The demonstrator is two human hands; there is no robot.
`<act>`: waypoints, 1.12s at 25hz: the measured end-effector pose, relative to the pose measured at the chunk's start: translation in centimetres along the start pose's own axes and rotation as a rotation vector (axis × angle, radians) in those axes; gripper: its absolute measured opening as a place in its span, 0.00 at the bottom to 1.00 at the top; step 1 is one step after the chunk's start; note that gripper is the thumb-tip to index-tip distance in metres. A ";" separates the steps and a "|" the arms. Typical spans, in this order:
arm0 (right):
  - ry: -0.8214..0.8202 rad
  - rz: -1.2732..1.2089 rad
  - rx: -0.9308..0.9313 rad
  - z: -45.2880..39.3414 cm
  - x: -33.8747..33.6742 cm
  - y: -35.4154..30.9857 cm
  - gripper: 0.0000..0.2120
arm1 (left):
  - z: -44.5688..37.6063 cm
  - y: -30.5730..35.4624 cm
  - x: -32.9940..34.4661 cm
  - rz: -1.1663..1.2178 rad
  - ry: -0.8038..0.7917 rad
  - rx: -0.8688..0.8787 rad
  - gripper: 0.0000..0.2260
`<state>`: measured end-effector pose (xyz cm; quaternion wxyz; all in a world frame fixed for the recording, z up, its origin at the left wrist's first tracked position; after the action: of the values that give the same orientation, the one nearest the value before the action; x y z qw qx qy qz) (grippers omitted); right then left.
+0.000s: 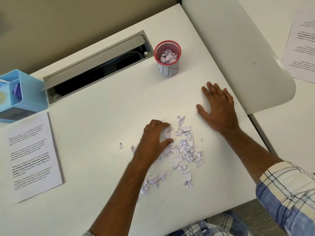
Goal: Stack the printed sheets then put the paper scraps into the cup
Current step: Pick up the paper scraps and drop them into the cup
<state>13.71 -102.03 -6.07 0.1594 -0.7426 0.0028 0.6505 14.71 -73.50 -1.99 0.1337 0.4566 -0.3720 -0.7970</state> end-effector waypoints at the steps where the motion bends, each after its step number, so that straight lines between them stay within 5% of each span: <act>1: 0.002 0.000 -0.003 0.0 0.0 0.0 0.31 | 0.2 0.1 0.3 -0.002 0.014 0.013 0.21; 13: -0.002 0.010 0.006 0.0 0.0 0.1 0.31 | -1.7 1.4 1.4 -0.082 0.040 0.072 0.07; 21: 0.003 0.026 0.001 0.0 0.2 0.1 0.31 | -5.4 4.7 -4.7 0.183 0.292 0.099 0.05; 28: 0.014 0.031 -0.001 -0.1 0.2 0.2 0.31 | -13.8 9.1 -10.2 0.073 0.454 0.242 0.04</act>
<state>13.75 -102.20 -6.27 0.1487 -0.7471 0.0150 0.6477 30.60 -80.58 6.70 0.1870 0.6227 -0.4414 -0.6184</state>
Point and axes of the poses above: each hand's wrist, its own z-axis away from the middle knuckle, its own x-axis out of the palm, y = z × x, the point moved 1 cm from there along -z, towards the middle knuckle, and after that the axes turned 5 degrees about z, right-handed, at the moved point
